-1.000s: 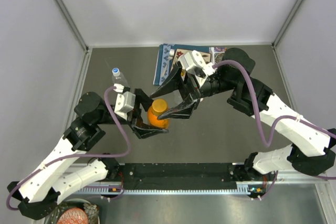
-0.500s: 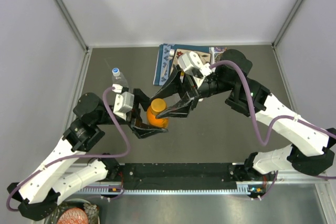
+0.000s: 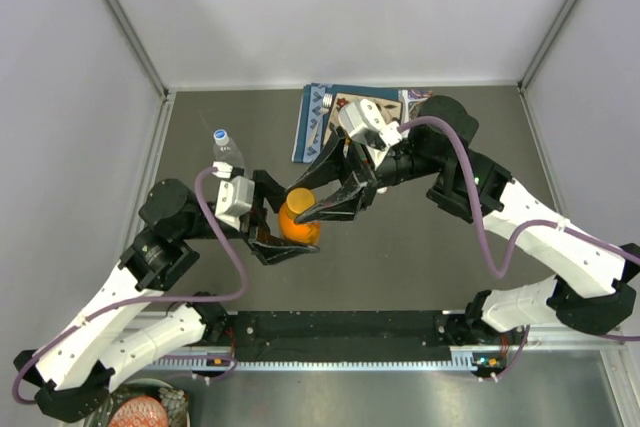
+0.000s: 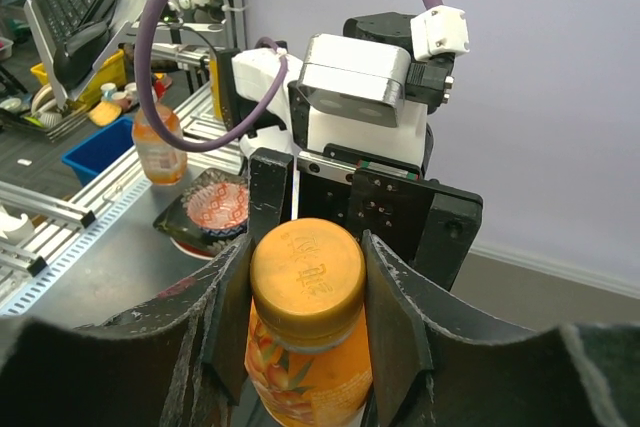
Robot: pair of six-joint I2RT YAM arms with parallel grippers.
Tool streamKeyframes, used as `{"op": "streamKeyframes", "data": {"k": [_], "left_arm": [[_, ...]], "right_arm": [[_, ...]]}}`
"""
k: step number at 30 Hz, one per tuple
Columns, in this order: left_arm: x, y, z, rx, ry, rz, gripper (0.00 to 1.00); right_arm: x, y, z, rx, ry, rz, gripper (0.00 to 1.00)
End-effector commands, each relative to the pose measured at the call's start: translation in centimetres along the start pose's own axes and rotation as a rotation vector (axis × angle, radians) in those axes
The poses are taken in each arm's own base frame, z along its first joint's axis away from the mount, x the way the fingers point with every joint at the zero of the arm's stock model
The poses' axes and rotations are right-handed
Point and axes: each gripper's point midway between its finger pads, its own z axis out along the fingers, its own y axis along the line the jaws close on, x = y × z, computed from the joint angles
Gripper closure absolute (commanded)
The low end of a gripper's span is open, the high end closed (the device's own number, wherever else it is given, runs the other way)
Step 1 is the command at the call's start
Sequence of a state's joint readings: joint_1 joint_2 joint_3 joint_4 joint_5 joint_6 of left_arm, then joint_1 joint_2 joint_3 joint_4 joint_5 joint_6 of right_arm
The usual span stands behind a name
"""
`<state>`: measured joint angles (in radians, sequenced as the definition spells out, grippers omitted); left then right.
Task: Screw on the bottle caps
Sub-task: Screw the bottle cap onto the plastic bottle.
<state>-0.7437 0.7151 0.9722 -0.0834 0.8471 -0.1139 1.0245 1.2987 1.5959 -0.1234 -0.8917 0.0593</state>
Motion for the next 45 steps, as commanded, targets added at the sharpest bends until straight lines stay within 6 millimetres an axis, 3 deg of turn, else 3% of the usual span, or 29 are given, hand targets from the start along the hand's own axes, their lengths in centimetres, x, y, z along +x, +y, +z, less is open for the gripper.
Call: {"op": "streamKeyframes", "data": {"k": [1,9,13,20,26,31,33,36,40,43,44,45], "left_arm": [[-1.5,1.0,-0.3,-0.065,-0.050,0.062,0.93],[-3.0,3.5,-1.0,-0.215,-0.064,0.158,0.96],[-3.3,6.8,-2.3,-0.411,-0.049,0.199,0.98],[-3.9,10.6,-4.6,-0.655,-0.035,0.252,0.98],[-4.3,12.0,-5.8,-0.757,-0.035,0.271,0.99],[-4.4,13.0,-6.8,-0.837,-0.036,0.269,0.99],[-4.4,13.1,-6.9,-0.846,-0.039,0.261,1.00],[-4.3,13.1,-6.9,-0.848,-0.037,0.253,1.00],[-4.1,13.2,-7.1,-0.855,-0.031,0.252,1.00],[-3.8,13.2,-7.2,-0.860,-0.023,0.254,1.00],[-3.8,13.2,-7.2,-0.860,-0.024,0.251,1.00],[-3.7,13.2,-7.3,-0.861,-0.023,0.251,1.00]], "right_arm": [[0.1,0.2,-0.1,-0.010,-0.008,0.028,0.65],[2.9,-1.6,0.0,0.063,0.049,0.188,0.68],[5.0,-3.5,-0.2,0.179,0.104,0.252,0.71],[9.4,-6.4,-1.5,0.412,0.192,0.374,0.75],[11.1,-7.6,-1.1,0.588,0.187,0.504,0.78],[13.9,-9.6,-0.7,0.816,0.193,0.641,0.75],[14.6,-9.4,0.3,0.843,0.191,0.675,0.76],[14.1,-10.1,0.6,0.929,0.170,0.611,0.74],[11.5,-11.4,-0.6,1.041,0.114,0.518,0.69],[9.8,-12.1,-1.7,1.091,0.086,0.466,0.58],[9.1,-12.0,-1.9,1.089,0.078,0.448,0.46],[8.8,-11.9,-2.1,1.089,0.076,0.437,0.41]]}}
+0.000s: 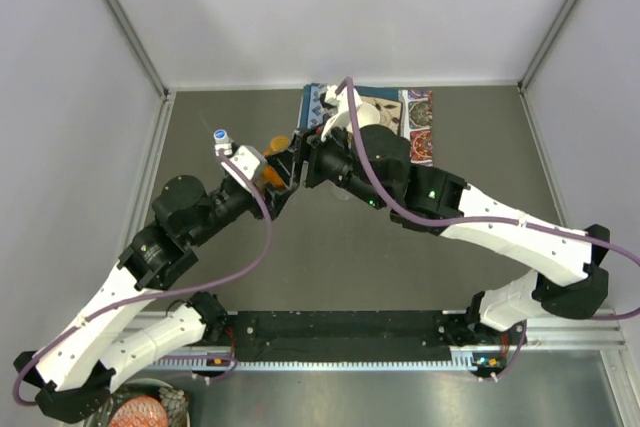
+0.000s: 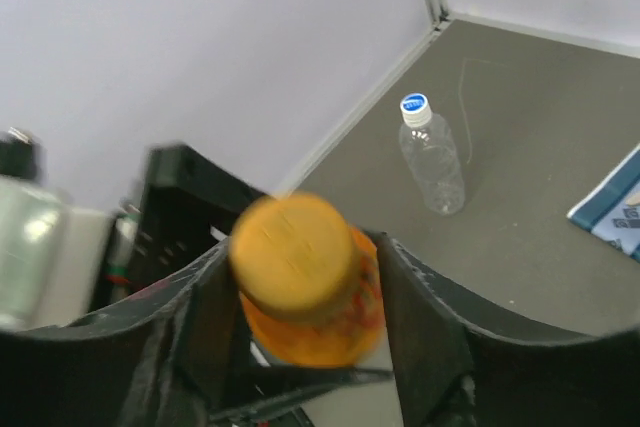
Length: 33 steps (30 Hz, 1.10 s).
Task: Screw on the bottle caps
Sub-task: Screw the bottle cap onto the plastic bottle.
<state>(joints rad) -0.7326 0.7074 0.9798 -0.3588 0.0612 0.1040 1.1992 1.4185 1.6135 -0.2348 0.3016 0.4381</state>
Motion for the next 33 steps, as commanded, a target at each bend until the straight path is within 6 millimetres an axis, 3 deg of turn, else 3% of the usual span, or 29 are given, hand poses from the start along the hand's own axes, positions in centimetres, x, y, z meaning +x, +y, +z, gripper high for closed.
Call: {"op": "streamKeyframes", "data": {"k": [1,6,11,12,14,15,17,19,23,25,33], "left_arm": [[-7.9,2.0,-0.9,-0.094,-0.283,0.037,1.00],[-7.6,0.0,-0.9,0.022,-0.288,0.032,1.00],[-7.2,-1.5,-1.0,0.103,-0.285,0.020,1.00],[-7.1,-2.4,-1.2,0.156,-0.289,0.022,1.00],[-7.0,-3.8,-1.4,0.233,-0.288,0.003,1.00],[-6.7,-4.9,-1.6,0.296,-0.283,-0.004,1.00],[-6.8,-8.2,-2.8,0.496,-0.291,-0.032,1.00],[-6.5,-11.5,-4.7,0.726,-0.286,-0.031,1.00],[-6.5,-14.2,-7.0,0.947,-0.257,-0.073,1.00],[-6.4,-14.6,-7.4,0.990,-0.247,-0.072,1.00],[-6.3,-15.2,-7.9,1.056,-0.235,-0.062,1.00]], "right_arm": [[2.1,-0.3,-1.2,0.055,0.088,-0.047,0.37],[-0.6,1.4,-3.6,-0.068,0.040,-0.112,0.19],[-3.6,1.9,-6.7,-0.152,-0.034,-0.214,0.14],[-4.8,2.7,-8.3,-0.209,-0.061,-0.232,0.14],[-6.0,2.8,-9.4,-0.266,-0.090,-0.291,0.14],[-6.0,4.3,-10.5,-0.389,-0.082,-0.318,0.14],[-7.3,4.8,-12.0,-0.487,-0.130,-0.377,0.14],[-6.4,6.5,-13.9,-0.663,-0.120,-0.431,0.14],[-6.1,7.6,-14.8,-0.820,-0.117,-0.475,0.13],[-6.0,8.3,-15.3,-0.916,-0.103,-0.471,0.12],[-4.5,10.3,-13.9,-1.102,-0.027,-0.430,0.11]]}}
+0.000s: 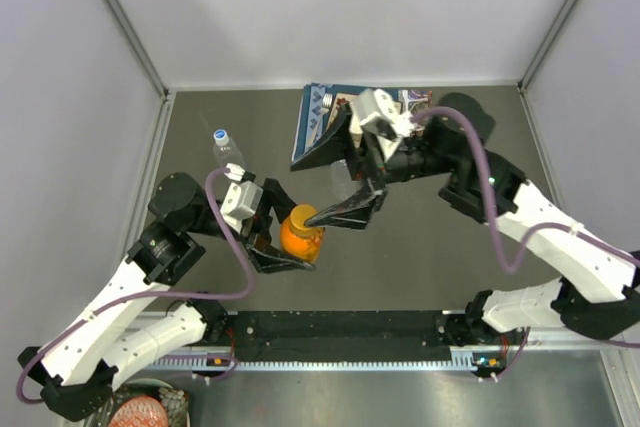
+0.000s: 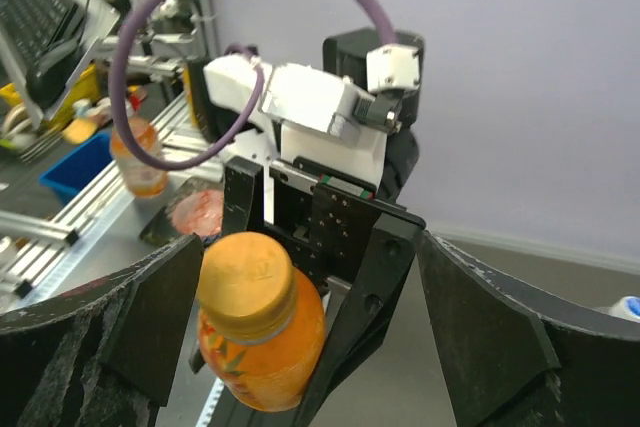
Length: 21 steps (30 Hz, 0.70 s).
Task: Screw on the bottle caps
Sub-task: Screw the bottle cap onto the plastic bottle.
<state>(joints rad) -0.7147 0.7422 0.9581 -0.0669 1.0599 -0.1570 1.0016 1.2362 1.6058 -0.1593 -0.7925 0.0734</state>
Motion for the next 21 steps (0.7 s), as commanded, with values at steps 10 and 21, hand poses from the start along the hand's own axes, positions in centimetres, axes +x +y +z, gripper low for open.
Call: {"op": "streamKeyframes", "data": {"k": [10,21], "left_arm": [[-1.3,-0.9,0.0,0.054,-0.026,0.062,1.00],[-1.4,-0.3,0.0,0.016,-0.033,0.060,1.00]], "right_arm": [[-0.4,2.9,0.9,-0.261,-0.019,0.026,0.28],[0.7,2.9,1.2,-0.289,-0.017,0.069,0.37]]}}
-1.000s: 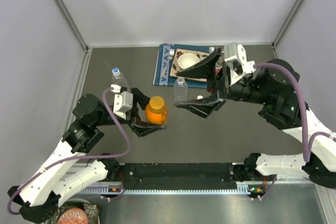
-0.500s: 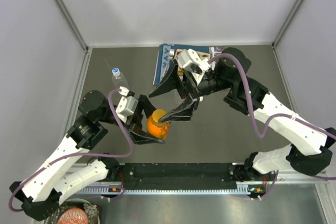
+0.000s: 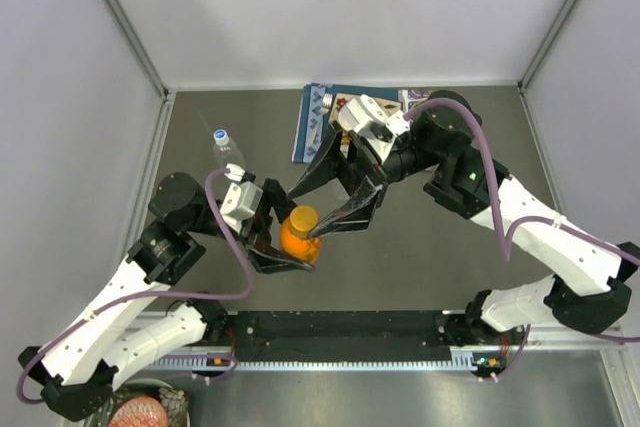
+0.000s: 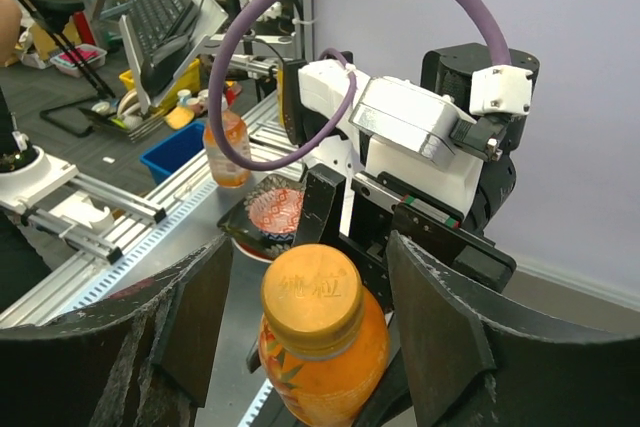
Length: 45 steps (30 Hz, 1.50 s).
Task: Screw on the bottle caps
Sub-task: Screw the bottle cap onto the plastic bottle.
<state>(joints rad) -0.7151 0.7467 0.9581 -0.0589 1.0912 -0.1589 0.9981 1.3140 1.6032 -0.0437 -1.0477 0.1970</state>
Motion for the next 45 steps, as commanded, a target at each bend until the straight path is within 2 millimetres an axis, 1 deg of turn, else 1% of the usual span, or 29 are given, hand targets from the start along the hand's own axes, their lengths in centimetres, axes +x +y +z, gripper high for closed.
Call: {"op": "streamKeyframes", "data": {"k": [1,7,11,13,14,15,19,23,29,34,36,38,39,41,45], "left_arm": [[-1.5,0.0,0.0,-0.014,-0.036,0.061,1.00],[-1.6,0.2,0.0,-0.027,-0.040,0.053,1.00],[-1.7,0.4,0.0,-0.034,-0.041,0.048,1.00],[-1.7,0.4,0.0,-0.039,-0.042,0.048,1.00],[-2.1,0.5,0.0,-0.038,-0.054,0.070,1.00],[-2.0,0.5,0.1,-0.038,-0.053,0.068,1.00],[-2.0,0.6,0.0,-0.049,-0.056,0.068,1.00],[-2.2,0.8,0.0,-0.060,-0.061,0.067,1.00],[-2.6,1.3,-0.2,-0.096,-0.074,0.066,1.00],[-3.2,2.6,-0.5,-0.179,-0.092,0.076,1.00],[-3.5,3.2,-0.7,-0.214,-0.097,0.086,1.00],[-3.9,4.1,-1.0,-0.274,-0.109,0.097,1.00],[-4.1,4.4,-1.1,-0.291,-0.113,0.121,1.00],[-3.8,5.6,-1.6,-0.364,-0.100,0.112,1.00],[-4.0,7.7,-2.8,-0.502,-0.098,0.151,1.00]], "right_arm": [[-0.7,0.3,0.1,-0.041,-0.031,-0.032,0.38],[0.0,0.6,0.1,-0.062,-0.038,-0.019,0.37],[-0.1,0.8,0.1,-0.065,-0.044,-0.020,0.38],[-0.1,0.8,0.1,-0.067,-0.044,-0.019,0.40],[-0.2,0.8,0.1,-0.066,-0.045,-0.020,0.41],[-0.1,0.8,0.1,-0.065,-0.044,-0.019,0.44],[0.2,0.6,0.1,-0.061,-0.040,-0.009,0.51],[0.7,0.3,0.1,-0.050,-0.035,0.003,0.51],[1.2,-0.1,0.1,-0.034,-0.025,0.018,0.56],[2.1,-0.9,0.1,0.014,-0.006,0.050,0.63],[2.7,-1.6,0.1,0.051,0.006,0.072,0.67],[3.2,-2.4,0.0,0.098,0.013,0.089,0.72],[3.9,-2.7,-0.1,0.120,0.029,0.115,0.73],[4.7,-3.4,-0.3,0.168,0.044,0.140,0.75],[6.4,-4.8,-0.8,0.261,0.075,0.202,0.79]]}}
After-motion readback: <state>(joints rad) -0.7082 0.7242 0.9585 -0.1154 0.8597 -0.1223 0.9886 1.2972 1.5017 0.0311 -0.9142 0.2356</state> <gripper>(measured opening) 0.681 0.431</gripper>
